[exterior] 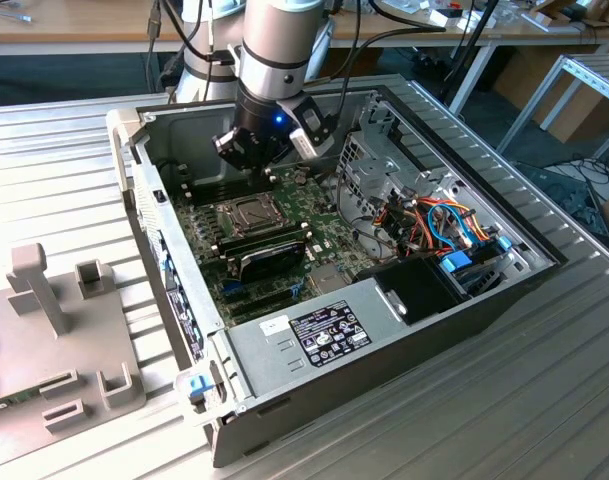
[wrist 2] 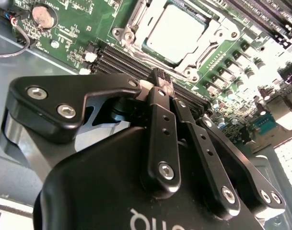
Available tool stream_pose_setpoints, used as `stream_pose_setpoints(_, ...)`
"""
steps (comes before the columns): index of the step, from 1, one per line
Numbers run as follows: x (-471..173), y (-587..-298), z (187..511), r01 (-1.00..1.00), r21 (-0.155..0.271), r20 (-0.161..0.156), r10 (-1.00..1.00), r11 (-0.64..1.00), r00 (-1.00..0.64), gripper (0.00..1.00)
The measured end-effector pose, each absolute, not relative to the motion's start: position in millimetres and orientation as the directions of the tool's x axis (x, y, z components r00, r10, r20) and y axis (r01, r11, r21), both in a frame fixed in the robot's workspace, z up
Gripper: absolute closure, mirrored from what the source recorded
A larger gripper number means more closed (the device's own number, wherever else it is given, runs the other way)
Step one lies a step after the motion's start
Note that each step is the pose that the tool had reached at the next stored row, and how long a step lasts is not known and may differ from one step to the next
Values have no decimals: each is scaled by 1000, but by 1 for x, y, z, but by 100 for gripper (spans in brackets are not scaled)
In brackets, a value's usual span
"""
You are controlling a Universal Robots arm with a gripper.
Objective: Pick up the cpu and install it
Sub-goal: 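Install the first cpu locking lever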
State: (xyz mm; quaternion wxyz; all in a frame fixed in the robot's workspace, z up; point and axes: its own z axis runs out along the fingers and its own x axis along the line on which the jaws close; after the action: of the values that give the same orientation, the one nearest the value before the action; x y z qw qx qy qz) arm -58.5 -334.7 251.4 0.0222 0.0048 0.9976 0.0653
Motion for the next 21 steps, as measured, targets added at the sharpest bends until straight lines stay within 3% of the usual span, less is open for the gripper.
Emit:
stream_pose_setpoints(16, -58, -348, 251, 7, 115, -44, 12, 993, -999, 89)
stream_pose_setpoints(21, -58, -350, 251, 7, 82, -44, 10, 997, -999, 89)
